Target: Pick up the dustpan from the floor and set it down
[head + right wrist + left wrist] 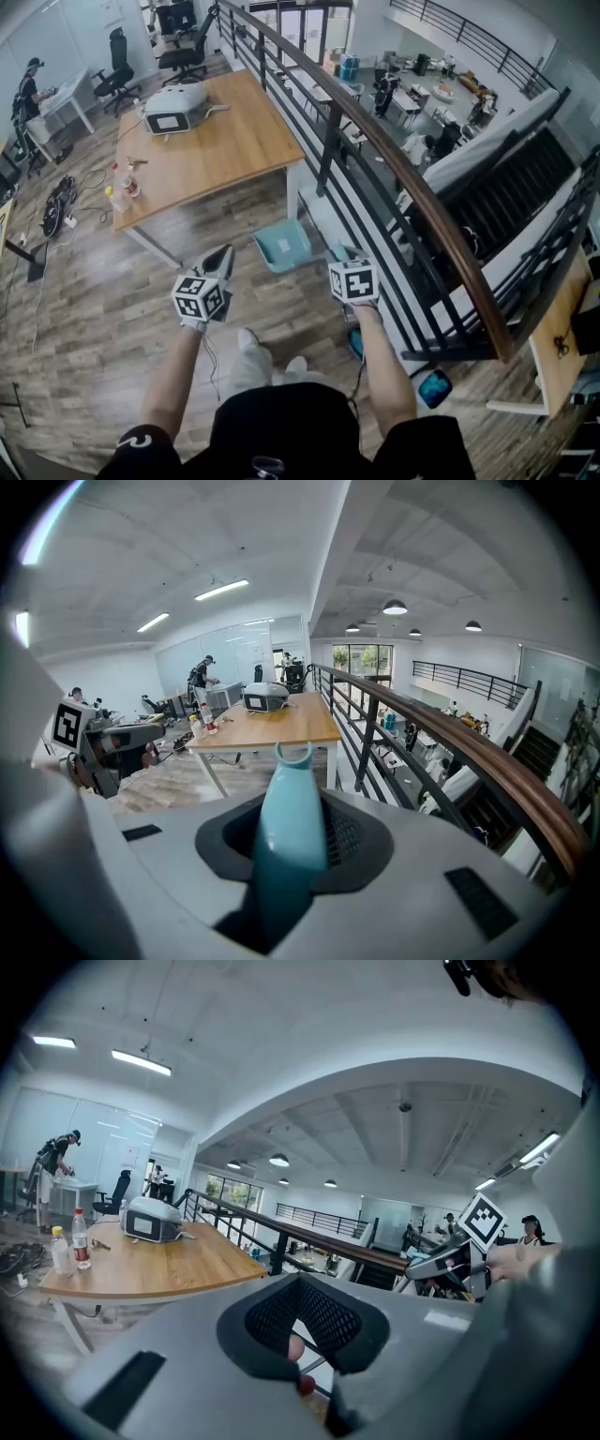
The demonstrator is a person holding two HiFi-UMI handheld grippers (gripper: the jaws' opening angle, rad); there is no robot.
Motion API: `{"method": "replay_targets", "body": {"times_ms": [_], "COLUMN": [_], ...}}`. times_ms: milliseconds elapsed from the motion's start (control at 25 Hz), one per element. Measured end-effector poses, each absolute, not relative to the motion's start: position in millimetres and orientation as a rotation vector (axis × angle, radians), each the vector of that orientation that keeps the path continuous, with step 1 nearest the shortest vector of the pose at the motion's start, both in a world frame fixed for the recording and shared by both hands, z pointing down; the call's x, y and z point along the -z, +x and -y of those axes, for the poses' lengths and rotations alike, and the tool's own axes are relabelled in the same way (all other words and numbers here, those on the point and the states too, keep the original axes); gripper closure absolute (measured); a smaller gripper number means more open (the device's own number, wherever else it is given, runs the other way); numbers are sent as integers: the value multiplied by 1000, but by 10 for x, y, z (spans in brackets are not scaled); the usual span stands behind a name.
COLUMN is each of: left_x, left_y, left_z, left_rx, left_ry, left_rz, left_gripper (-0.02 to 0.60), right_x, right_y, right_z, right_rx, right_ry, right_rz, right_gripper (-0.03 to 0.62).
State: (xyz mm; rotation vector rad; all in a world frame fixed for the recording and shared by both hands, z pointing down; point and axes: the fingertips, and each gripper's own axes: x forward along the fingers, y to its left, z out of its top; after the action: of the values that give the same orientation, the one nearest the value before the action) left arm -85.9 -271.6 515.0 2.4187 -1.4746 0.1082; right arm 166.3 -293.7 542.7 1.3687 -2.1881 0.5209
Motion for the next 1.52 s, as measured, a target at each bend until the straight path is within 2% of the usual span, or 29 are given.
{"method": "replay_targets", "body": {"times_ms": [680,1520], "left_x": [-5708,-6915], "left_y": [-909,-1206], "left_z": [2858,4087], "left_rx": [-153,-347], "left_ry": [2340,2344], "left_rz": [1429,1233], "left_gripper": [583,583], "right_x": [-6073,-7655], "right_y": [1560,1201], "right_z": [3157,4282], "right_rx": [-567,-631], "right_ry": [1305,1337], "right_rz": [2101,1945], "right_gripper": [507,507]}}
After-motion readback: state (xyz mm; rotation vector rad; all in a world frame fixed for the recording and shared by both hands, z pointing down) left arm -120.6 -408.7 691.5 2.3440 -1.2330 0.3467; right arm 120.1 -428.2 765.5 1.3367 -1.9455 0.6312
